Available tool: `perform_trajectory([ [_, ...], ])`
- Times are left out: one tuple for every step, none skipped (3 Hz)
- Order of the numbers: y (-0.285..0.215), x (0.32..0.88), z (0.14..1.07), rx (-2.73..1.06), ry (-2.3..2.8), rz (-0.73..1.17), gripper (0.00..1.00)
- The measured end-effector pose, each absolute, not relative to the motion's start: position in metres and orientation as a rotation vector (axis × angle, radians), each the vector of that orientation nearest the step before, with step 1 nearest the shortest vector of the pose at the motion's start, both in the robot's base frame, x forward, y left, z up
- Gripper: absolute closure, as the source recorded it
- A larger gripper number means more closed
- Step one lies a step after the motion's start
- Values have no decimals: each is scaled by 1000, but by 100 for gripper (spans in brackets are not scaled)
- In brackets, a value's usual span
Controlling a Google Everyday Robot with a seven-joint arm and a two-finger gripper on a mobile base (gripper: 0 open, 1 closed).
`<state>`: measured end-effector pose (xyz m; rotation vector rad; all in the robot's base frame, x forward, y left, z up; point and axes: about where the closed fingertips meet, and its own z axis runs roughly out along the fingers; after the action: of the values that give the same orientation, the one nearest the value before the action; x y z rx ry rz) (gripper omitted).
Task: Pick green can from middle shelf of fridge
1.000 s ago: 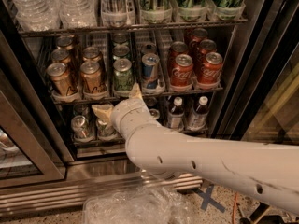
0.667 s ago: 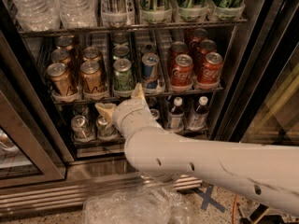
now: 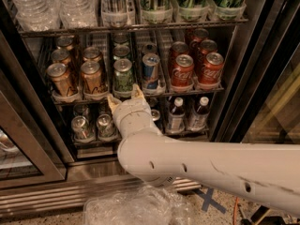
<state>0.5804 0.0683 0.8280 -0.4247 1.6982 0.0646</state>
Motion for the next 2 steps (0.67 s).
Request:
perform_trajectory([
  [72,592,835,-417,1675,54,39],
  [65,610,831,-393,1686,46,39],
])
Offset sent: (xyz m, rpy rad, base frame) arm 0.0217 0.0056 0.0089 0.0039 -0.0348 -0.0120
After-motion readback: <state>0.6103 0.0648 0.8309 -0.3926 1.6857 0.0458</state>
